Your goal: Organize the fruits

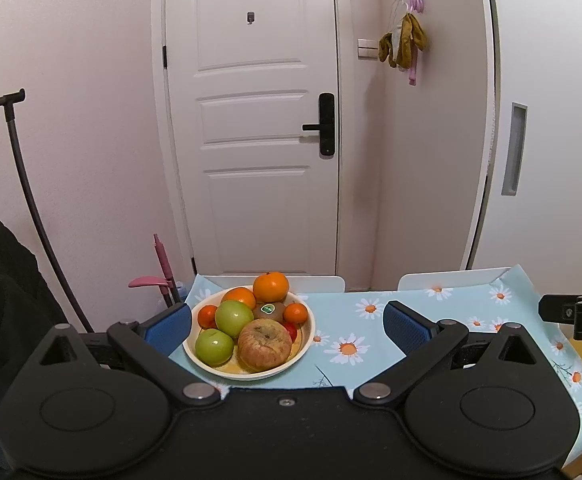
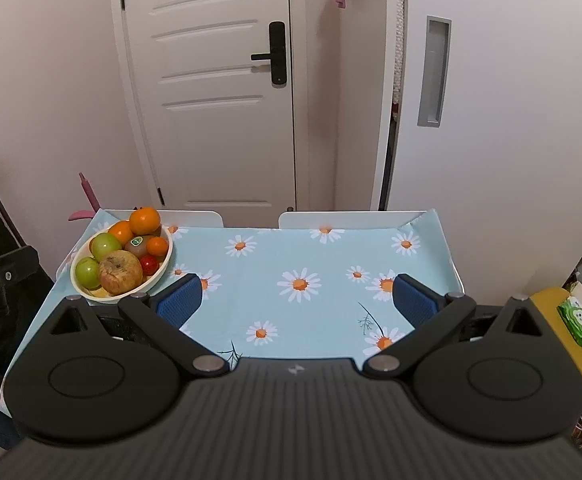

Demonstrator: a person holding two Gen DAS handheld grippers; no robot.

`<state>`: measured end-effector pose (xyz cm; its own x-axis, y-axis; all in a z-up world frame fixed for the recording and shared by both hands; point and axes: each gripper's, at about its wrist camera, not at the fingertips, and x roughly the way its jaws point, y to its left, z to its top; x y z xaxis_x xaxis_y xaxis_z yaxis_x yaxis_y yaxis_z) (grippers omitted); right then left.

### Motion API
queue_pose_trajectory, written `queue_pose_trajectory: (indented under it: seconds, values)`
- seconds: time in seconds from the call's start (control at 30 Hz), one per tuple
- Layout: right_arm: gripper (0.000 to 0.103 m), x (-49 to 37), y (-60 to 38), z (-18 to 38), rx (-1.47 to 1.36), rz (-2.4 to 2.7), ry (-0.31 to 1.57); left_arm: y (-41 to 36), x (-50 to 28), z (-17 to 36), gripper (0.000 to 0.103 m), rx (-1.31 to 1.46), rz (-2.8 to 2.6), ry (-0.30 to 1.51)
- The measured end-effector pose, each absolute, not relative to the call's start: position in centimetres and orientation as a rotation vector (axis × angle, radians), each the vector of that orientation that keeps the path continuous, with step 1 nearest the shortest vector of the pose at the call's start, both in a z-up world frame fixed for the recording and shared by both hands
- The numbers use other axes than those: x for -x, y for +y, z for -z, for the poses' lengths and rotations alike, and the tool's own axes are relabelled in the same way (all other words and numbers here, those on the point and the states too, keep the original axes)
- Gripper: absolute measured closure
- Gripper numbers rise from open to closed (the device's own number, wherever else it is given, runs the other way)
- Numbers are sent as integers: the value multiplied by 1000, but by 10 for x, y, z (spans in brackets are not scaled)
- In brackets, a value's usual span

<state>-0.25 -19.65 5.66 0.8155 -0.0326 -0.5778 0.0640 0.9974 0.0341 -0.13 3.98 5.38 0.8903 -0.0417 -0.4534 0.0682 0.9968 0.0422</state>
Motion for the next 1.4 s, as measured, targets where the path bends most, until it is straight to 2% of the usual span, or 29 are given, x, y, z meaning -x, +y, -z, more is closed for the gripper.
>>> queue_pose_trajectory:
  seconds: [1.4]
  values:
    - [0,-9,-202,-51,-57,70,630,26,-15,-54,0,-66,73,469]
